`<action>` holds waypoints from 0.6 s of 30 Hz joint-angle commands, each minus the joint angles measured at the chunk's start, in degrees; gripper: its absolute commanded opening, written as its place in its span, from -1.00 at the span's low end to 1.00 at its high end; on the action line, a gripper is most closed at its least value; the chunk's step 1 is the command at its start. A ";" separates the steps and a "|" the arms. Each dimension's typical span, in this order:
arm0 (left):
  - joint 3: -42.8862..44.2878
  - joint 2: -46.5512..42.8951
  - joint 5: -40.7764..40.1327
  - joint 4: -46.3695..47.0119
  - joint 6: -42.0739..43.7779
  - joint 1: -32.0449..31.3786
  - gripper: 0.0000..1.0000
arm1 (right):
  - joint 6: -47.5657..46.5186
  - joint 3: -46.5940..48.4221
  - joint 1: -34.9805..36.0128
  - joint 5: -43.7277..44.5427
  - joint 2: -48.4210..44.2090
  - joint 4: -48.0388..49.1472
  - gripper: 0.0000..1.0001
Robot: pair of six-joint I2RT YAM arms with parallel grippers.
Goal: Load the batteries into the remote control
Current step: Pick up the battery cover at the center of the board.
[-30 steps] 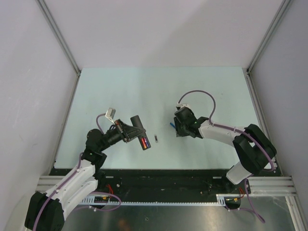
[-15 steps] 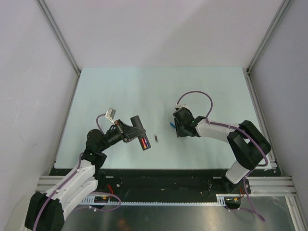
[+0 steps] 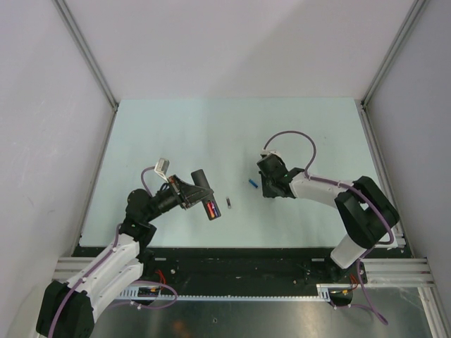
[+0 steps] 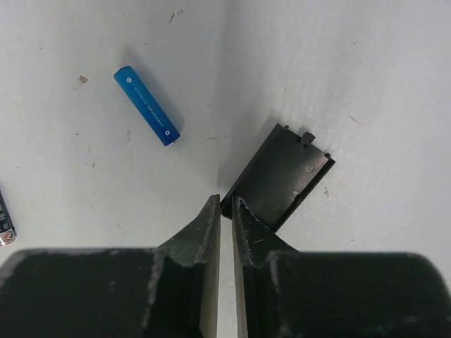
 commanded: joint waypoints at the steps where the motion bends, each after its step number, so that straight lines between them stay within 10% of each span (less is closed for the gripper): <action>1: -0.30 -0.63 0.29 1.80 0.79 -0.35 -1.00 | 0.51 0.50 -0.66 1.00 -2.66 -1.08 -0.79; 18: -0.13 -0.46 0.03 1.80 1.05 -0.35 -1.00 | 9.29 -17.15 -11.03 -40.12 -17.95 31.49 -1.00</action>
